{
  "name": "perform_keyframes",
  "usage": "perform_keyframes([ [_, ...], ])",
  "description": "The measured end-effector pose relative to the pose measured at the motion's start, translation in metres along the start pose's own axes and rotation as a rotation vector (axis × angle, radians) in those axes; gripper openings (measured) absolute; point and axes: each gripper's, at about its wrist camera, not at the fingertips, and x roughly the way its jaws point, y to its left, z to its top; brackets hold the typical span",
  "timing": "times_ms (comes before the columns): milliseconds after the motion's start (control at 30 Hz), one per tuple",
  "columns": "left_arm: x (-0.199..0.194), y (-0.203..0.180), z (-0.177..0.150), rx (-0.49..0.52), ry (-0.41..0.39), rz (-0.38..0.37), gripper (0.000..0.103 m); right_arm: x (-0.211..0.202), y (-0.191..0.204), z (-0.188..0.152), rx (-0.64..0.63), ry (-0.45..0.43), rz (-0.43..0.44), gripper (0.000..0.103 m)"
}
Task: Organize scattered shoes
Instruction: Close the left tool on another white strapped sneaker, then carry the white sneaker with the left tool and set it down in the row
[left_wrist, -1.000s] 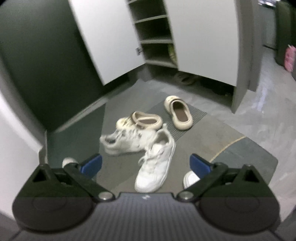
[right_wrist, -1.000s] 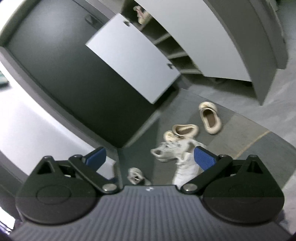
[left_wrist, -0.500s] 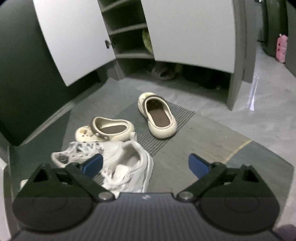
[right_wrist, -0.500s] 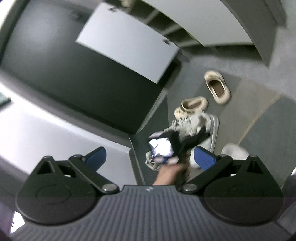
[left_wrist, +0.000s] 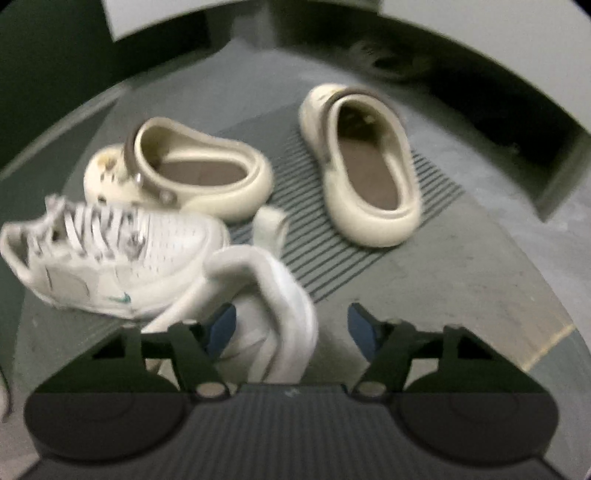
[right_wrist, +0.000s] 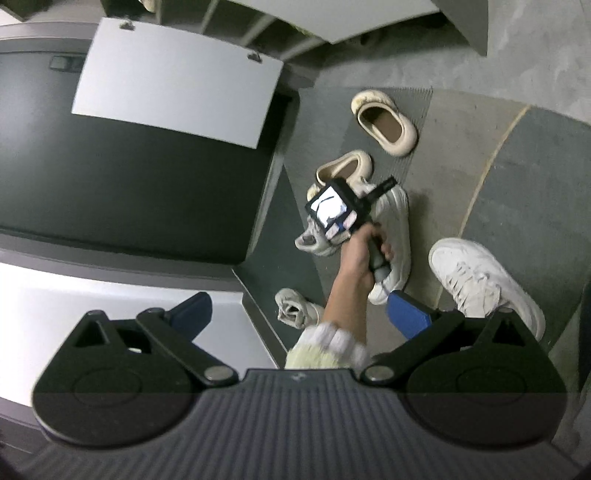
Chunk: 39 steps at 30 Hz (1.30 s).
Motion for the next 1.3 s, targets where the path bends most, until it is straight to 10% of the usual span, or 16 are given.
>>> perform_keyframes([
  [167, 0.008, 0.003, -0.007, 0.034, 0.011, -0.033, 0.017, 0.002, -0.002, 0.004, 0.025, -0.011, -0.004, 0.103],
  [500, -0.053, -0.006, -0.02, 0.261, 0.041, 0.044, 0.017, -0.013, -0.004, -0.002, 0.034, -0.046, 0.025, 0.103],
  [1067, -0.156, 0.128, -0.074, 0.244, 0.128, 0.162, 0.017, -0.012, 0.001, -0.012, -0.055, -0.056, -0.023, 0.103],
  [1300, -0.148, 0.11, -0.106, 0.356, 0.176, 0.123, 0.019, -0.008, 0.004, -0.014, -0.089, -0.047, -0.037, 0.103],
])
